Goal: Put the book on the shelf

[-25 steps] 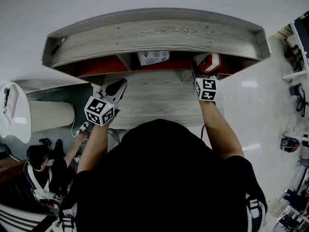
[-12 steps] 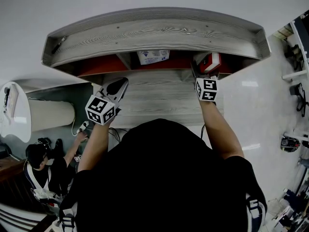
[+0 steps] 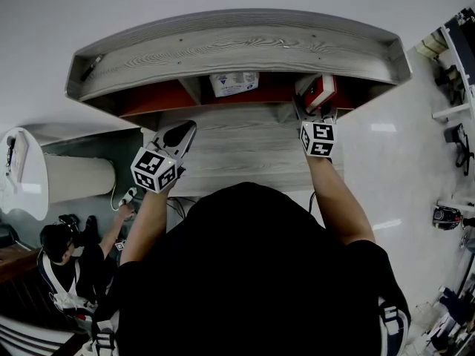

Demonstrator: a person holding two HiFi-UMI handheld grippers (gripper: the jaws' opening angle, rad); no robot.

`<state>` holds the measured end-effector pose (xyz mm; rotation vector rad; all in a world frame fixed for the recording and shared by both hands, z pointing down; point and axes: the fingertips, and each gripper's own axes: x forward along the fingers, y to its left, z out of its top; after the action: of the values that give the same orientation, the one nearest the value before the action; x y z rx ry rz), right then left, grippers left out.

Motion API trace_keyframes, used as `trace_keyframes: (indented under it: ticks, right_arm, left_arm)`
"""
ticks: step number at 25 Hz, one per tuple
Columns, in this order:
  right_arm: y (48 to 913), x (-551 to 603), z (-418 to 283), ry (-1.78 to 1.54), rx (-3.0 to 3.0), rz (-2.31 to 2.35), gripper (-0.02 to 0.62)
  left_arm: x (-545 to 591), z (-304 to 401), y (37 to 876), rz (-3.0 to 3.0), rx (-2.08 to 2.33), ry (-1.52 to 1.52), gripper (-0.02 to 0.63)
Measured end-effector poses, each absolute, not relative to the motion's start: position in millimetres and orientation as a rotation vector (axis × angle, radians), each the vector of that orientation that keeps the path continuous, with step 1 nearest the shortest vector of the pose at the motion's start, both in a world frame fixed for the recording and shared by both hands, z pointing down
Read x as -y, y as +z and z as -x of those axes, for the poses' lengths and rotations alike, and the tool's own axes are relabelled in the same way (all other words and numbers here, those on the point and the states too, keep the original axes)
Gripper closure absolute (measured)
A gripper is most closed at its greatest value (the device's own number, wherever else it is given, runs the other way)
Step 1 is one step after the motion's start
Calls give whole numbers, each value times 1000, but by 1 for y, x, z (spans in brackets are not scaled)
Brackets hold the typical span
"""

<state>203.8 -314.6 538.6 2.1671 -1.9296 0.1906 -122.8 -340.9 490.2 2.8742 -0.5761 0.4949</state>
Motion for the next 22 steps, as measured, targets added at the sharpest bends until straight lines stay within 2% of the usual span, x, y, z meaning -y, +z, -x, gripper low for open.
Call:
trace_keyframes:
  ticks: [22]
  right_arm:
    - [520,264,-198,154,1898,-2233,256]
  left_arm:
    - [329,118,488,-2908,484,492,583]
